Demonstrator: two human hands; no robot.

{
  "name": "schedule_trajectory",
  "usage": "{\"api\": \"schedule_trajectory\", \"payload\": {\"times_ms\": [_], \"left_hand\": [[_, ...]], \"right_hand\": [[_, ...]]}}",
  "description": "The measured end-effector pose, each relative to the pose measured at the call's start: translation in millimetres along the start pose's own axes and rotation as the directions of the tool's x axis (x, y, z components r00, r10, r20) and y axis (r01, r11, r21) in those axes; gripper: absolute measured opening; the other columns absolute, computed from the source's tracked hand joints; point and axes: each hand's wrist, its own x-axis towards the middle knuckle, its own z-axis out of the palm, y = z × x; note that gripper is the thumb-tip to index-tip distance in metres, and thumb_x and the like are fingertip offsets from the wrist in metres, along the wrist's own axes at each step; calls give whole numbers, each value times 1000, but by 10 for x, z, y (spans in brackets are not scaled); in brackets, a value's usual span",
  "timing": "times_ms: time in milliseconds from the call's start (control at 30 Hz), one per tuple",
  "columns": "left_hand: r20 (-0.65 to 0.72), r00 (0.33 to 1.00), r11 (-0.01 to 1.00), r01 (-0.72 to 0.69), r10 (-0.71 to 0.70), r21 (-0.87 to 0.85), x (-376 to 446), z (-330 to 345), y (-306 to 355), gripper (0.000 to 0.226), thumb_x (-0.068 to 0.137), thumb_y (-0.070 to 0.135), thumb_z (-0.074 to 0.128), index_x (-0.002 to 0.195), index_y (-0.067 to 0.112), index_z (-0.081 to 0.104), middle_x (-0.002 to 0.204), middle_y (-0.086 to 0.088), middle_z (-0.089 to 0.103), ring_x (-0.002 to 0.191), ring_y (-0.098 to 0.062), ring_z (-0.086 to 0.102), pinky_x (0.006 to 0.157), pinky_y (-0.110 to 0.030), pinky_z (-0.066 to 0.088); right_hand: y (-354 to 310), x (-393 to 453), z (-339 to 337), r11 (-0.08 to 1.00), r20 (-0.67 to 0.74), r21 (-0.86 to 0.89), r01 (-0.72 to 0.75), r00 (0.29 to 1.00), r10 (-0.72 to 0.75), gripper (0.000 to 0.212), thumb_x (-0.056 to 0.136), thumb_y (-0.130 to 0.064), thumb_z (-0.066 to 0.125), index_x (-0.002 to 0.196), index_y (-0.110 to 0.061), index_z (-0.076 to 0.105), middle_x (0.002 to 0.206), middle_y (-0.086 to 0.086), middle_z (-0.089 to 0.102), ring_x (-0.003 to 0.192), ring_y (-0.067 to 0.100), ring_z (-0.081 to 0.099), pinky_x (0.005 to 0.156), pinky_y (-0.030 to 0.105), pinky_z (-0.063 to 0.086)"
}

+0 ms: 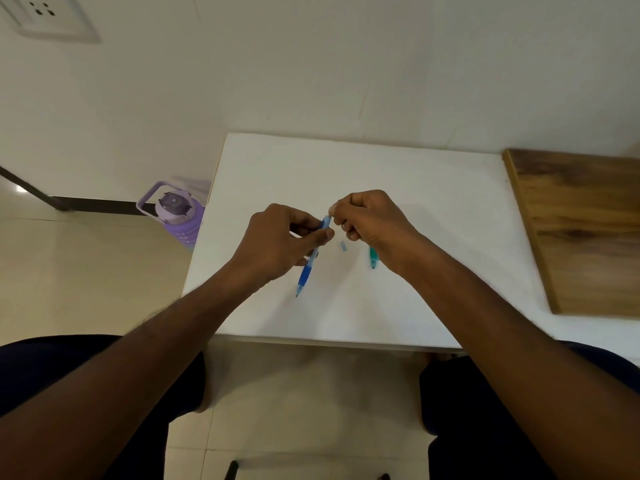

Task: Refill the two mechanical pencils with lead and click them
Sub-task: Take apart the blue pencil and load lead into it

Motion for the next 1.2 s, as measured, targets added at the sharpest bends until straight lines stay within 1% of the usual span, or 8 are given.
{"api": "schedule_trajectory", "payload": {"times_ms": [200,333,433,500,567,800,967,1200], "left_hand": [[-21,1000,1000,-10,10,-29,2,-32,22,28,92,37,80,111,16,80,92,1,79,74,-15,78,67,-17,63],[23,1000,1000,6,-5,-29,-25,-47,-45,19,88,37,85,98,21,83,80,9,78,67,-12,78,63,-20,65],[-2,1000,999,27,-27,-23,-30,-44,-113,21,88,37,85,100,19,83,81,10,78,65,-9,77,61,-20,64],[-48,998,999,35,-36,-23,-4,-60,-153,25,88,37,86,104,18,83,86,10,78,64,-8,77,60,-18,63],[-69,996,998,59,-58,14,19,-67,-181,29,87,40,86,106,19,83,87,10,78,62,-7,77,60,-18,63],[-48,994,989,103,-99,105,68,36,-240,32,84,41,89,100,17,76,75,4,80,59,-10,76,61,-15,59],[-60,992,988,117,-111,102,102,80,-335,34,82,38,91,99,13,75,79,0,80,65,-15,79,78,-27,67],[-93,995,974,60,-40,217,106,127,-430,36,81,42,91,98,19,69,72,1,77,60,-14,74,74,-25,63]], "right_hand": [[-18,-6,17,998,-9,58,0,1000,0,16,95,-22,67,83,-18,77,66,-4,66,64,10,59,67,25,54],[-81,34,-122,965,-52,263,-3,999,17,15,93,-16,65,83,-8,74,63,-4,63,61,11,54,62,25,49],[-8,105,-305,985,-86,-142,95,990,-107,13,91,-25,71,87,-15,78,77,-10,72,67,4,63,66,17,48],[97,105,-302,852,-19,-504,141,984,-175,12,89,-29,77,84,-19,78,76,-11,72,71,2,65,63,13,45],[227,118,-234,753,4,-646,123,987,-158,13,89,-27,78,80,-17,78,76,-8,72,74,9,67,61,20,45],[389,182,-149,710,-4,-696,104,989,-150,13,87,-26,79,78,-17,77,78,-3,74,76,17,71,72,32,59],[336,180,-235,732,-45,-672,112,981,-191,18,90,-34,79,84,-17,78,82,-3,73,76,15,69,73,30,57],[244,132,-687,711,-125,-696,97,959,-254,17,101,-29,66,103,-19,79,97,-1,76,85,15,69,76,25,49]]}}
